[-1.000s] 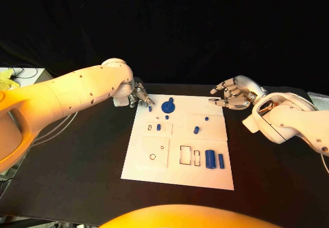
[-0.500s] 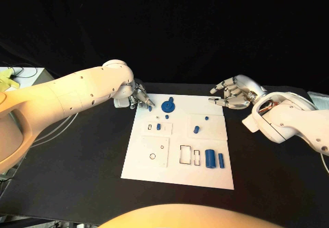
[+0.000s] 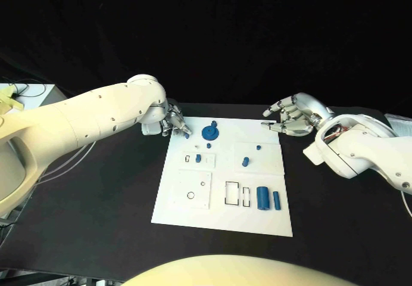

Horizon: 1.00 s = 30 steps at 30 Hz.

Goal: Assemble the parts on the task board

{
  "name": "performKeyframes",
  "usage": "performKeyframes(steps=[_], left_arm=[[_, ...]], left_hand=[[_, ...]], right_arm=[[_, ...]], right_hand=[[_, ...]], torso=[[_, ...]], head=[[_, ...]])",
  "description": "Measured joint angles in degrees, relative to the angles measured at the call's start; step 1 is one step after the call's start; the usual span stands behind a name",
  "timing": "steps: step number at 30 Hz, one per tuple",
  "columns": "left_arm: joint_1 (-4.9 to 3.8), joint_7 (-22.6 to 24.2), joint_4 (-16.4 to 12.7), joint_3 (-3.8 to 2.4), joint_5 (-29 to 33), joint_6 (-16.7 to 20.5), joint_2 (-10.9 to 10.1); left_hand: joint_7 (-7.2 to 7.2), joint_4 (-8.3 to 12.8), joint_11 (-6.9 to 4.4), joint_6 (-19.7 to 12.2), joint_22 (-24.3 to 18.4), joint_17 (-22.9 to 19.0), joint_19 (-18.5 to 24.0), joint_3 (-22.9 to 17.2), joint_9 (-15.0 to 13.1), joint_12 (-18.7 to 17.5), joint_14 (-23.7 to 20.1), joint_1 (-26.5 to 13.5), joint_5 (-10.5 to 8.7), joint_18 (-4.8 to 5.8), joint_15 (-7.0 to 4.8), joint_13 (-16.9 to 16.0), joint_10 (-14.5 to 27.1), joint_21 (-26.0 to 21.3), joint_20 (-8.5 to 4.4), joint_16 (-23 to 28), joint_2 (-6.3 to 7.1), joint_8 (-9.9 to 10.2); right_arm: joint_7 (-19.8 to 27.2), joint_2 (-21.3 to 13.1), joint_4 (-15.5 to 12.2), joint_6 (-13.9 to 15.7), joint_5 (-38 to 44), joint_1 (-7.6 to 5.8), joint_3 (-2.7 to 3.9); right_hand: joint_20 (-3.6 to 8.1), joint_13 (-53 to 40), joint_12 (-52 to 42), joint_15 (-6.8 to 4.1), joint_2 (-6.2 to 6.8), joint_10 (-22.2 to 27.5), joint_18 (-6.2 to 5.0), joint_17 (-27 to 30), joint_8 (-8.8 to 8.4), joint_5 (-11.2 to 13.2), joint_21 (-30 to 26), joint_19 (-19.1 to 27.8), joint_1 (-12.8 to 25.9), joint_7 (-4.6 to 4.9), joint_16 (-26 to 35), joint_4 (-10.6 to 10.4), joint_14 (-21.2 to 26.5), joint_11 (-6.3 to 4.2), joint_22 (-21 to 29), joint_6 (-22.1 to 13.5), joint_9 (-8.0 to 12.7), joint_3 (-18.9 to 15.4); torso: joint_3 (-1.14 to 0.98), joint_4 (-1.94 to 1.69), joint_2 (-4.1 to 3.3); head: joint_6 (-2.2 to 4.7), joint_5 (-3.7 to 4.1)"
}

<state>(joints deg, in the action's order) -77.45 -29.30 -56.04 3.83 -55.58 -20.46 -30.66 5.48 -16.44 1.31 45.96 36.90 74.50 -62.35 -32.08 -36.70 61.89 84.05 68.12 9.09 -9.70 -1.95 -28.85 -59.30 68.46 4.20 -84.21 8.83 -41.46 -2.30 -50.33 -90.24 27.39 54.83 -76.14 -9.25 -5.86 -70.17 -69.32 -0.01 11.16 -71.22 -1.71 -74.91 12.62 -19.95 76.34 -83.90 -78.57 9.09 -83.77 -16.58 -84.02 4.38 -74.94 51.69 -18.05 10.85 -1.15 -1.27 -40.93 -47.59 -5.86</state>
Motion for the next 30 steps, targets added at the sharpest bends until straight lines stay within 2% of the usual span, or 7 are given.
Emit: performKeyframes(steps=[3, 11, 20, 21, 24, 29, 30], left_arm=[[0.0, 0.0, -0.11, -0.01, 0.1, 0.06, -0.05], [0.01, 0.0, -0.19, -0.01, 0.62, 0.36, -0.03], [0.03, 0.08, -1.17, -0.01, 1.84, 1.48, -0.77], [0.04, 0.1, -1.48, -0.01, 1.98, 1.71, -1.0], [0.05, 0.14, -2.87, -0.01, 2.43, 2.58, -2.01], [0.06, 0.2, -6.84, -0.05, 3.49, 4.47, -4.59], [0.06, 0.21, -8.09, -0.05, 3.75, 5.0, -5.39]], left_hand=[[-0.61, 0.24, -0.23, -0.85, 0.31, 0.08, -0.21, -2.69, -1.18, 0.0, 0.0, 1.84, 0.0, 0.0, -0.41, 0.18, 0.02, 0.22, -0.21, 0.0, -0.13, -1.17], [-0.68, 1.39, -0.49, -1.96, 0.84, 0.18, -0.21, -8.43, -2.89, 0.0, 0.0, 3.63, -0.43, 0.0, -0.41, 0.4, -0.1, 0.66, -0.21, 0.0, 0.59, -2.66], [-0.39, -0.32, -0.47, -3.07, 1.75, 0.28, -0.21, -10.25, -4.86, 0.0, 0.0, 4.86, -0.22, 0.0, -0.41, 0.48, -0.08, 1.58, -0.21, -0.23, 0.82, -4.29], [-0.38, -0.55, -0.24, -3.08, 2.04, 0.31, -0.21, -10.49, -5.16, 0.04, 0.0, 4.87, -0.22, 0.0, -0.41, 0.14, -0.41, 1.68, -0.21, -0.23, 0.82, -4.57], [-0.29, -0.82, -0.54, -3.17, 2.88, 0.46, -0.62, -10.76, -5.54, 0.86, -0.02, 4.85, -0.1, 0.0, -0.43, -0.93, -1.65, 2.42, -0.62, -0.44, 0.84, -4.78], [-0.92, -1.24, -1.2, -1.47, 5.17, 0.45, -1.84, -11.2, -5.94, 1.85, 0.0, 2.84, 1.54, 0.0, -0.83, -2.93, -4.14, 3.99, -1.01, -0.97, 2.86, -5.34], [-0.99, 0.95, -1.2, -1.4, 5.52, 0.45, -1.95, -13.41, -5.94, 2.01, -0.1, 2.4, 1.61, 0.0, -0.93, -3.21, -4.31, 4.22, -1.12, -1.02, 3.29, -5.34]], right_arm=[[0.0, 0.0, 0.01, 0.0, 0.0, 0.0, 0.0], [-0.01, 0.02, 0.01, 0.0, 0.0, 0.0, 0.0], [-0.01, 0.04, 0.09, -0.01, 0.0, 0.0, 0.02], [-0.01, 0.05, 0.11, -0.01, 0.0, 0.0, 0.02], [-0.01, 0.06, 0.14, -0.01, 0.0, 0.0, 0.01], [-0.02, -0.06, 0.15, -0.01, 0.0, 0.0, 0.0], [-0.02, -0.09, 0.15, -0.01, 0.0, 0.0, 0.0]], right_hand=[[0.0, 0.0, 0.0, 0.0, 0.0, 0.0, 0.0, 0.0, 0.0, 0.0, 0.0, 0.0, 0.0, 0.0, 0.0, 0.0, 0.0, 0.0, 0.0, 0.0, 0.0, 0.0], [0.0, 0.0, 0.0, 0.0, 0.0, 0.0, 0.0, 0.0, 0.0, 0.0, 0.0, 0.0, 0.0, 0.18, 0.0, 0.0, 0.0, 0.0, 0.01, -0.19, 0.0, 0.0], [0.0, 0.0, 0.0, 0.0, 0.0, 0.0, 0.0, 0.0, 0.0, 0.0, 0.0, 0.0, 0.0, 0.19, 0.0, 0.0, 0.0, 0.0, 0.02, -0.19, 0.0, 0.0], [0.0, 0.0, 0.0, 0.0, 0.0, 0.0, 0.0, 0.0, 0.0, 0.0, 0.0, 0.0, 0.0, 0.19, 0.0, 0.0, 0.0, 0.0, 0.02, -0.19, 0.0, 0.0], [0.0, 0.0, 0.0, 0.0, 0.0, 0.0, 0.0, 0.0, 0.0, 0.0, 0.0, 0.0, 0.0, 0.19, 0.0, 0.0, 0.0, 0.0, 0.02, -0.19, 0.0, 0.0], [0.0, -0.01, 0.0, 0.0, 0.0, 0.0, 0.0, 0.0, 0.0, 0.0, 0.0, 0.0, 0.0, 0.19, 0.0, 0.0, 0.0, 0.0, 0.02, -0.19, 0.0, -0.01], [0.0, 0.0, 0.0, 0.0, 0.0, 0.0, 0.0, 0.0, 0.0, 0.0, 0.0, 0.0, 0.0, 0.19, 0.0, 0.0, 0.0, 0.0, 0.03, -0.19, 0.0, -0.01]], torso=[[0.0, 0.01, 0.02], [-0.04, -0.01, 0.02], [-0.08, -0.01, 0.05], [-0.08, -0.01, 0.06], [-0.11, -0.01, 0.12], [-0.12, -0.07, 0.14], [-0.12, -0.07, 0.14]], head=[[-0.03, 0.0], [-0.1, 0.01], [-0.07, -0.09], [-0.06, -0.09], [0.0, -0.08], [0.15, -0.11], [0.17, -0.13]])
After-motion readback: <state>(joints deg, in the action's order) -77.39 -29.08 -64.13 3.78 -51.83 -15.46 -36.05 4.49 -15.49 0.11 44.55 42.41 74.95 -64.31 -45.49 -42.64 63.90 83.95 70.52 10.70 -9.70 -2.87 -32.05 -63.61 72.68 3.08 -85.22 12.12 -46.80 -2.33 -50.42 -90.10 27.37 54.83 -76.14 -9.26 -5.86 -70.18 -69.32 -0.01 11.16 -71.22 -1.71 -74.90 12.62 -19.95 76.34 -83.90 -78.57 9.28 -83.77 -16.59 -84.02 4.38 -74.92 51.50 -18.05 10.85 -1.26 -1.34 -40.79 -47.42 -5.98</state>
